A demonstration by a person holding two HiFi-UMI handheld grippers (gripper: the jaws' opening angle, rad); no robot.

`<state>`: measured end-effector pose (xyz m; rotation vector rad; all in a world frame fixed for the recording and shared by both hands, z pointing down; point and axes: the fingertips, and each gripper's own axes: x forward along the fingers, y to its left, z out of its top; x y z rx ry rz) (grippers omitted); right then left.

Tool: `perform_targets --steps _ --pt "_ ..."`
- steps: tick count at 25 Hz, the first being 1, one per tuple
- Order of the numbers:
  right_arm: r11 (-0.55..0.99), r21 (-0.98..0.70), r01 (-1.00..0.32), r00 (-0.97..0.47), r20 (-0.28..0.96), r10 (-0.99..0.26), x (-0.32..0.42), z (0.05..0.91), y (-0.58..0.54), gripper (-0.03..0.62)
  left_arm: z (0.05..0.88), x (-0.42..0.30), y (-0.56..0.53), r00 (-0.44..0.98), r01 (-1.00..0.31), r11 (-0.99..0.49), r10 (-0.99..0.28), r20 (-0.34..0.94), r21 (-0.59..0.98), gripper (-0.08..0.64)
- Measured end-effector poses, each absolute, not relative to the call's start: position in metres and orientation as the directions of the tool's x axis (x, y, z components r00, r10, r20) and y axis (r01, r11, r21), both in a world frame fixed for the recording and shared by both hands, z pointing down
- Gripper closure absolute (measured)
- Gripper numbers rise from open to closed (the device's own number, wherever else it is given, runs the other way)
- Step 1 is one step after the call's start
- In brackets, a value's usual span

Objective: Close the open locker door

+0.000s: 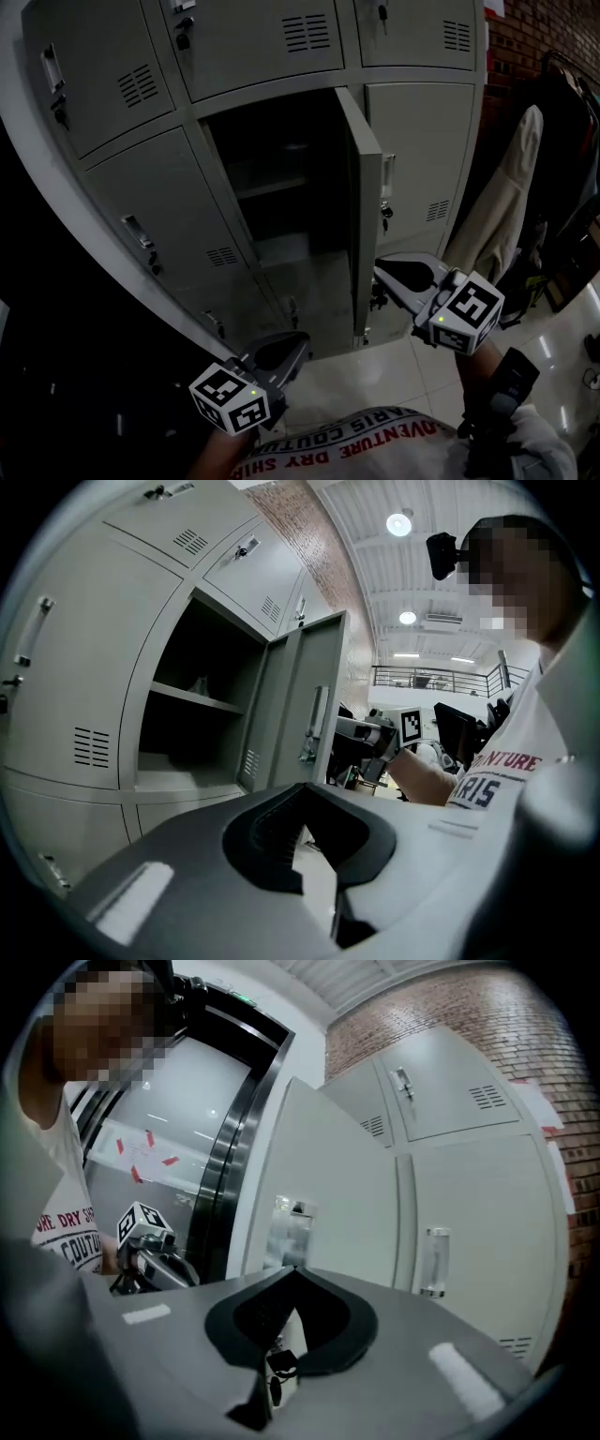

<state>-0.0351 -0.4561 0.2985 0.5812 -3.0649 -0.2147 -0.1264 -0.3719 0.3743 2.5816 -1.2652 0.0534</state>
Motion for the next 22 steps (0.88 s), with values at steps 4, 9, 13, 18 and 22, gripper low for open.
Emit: perform_targets --steps 4,9,13,18,22 --pt "0.945 0.136 -0.297 -0.953 0.013 -0.301 -0.081 0.302 -0.457 0.603 0.371 -0.138 -0.375 0.601 -0.794 -0.566 -0.787 0.139 0.223 0.555" --pt "0.963 0.109 -0.248 -0.966 0.043 -0.254 -0.140 0.304 -0.466 0.600 0.371 -0.160 -0.379 0.558 -0.823 -0.525 -0.818 0.137 0.216 0.555" --pt "0.972 0.088 -0.218 -0.973 0.052 -0.223 -0.185 0.304 -0.477 0.601 0.372 -0.183 -0.380 0.516 -0.846 -0.481 -0.848 0.124 0.230 0.555" --pt "0.974 0.025 -0.227 -0.972 0.053 -0.228 -0.235 0.302 -0.510 0.601 0.374 -0.213 -0.382 0.469 -0.868 -0.432 -0.876 0.115 0.247 0.555" --pt "0.962 -0.006 -0.274 -0.960 0.065 -0.273 -0.266 0.303 -0.542 0.601 0.375 -0.230 -0.382 0.439 -0.879 -0.402 -0.892 0.111 0.255 0.555"
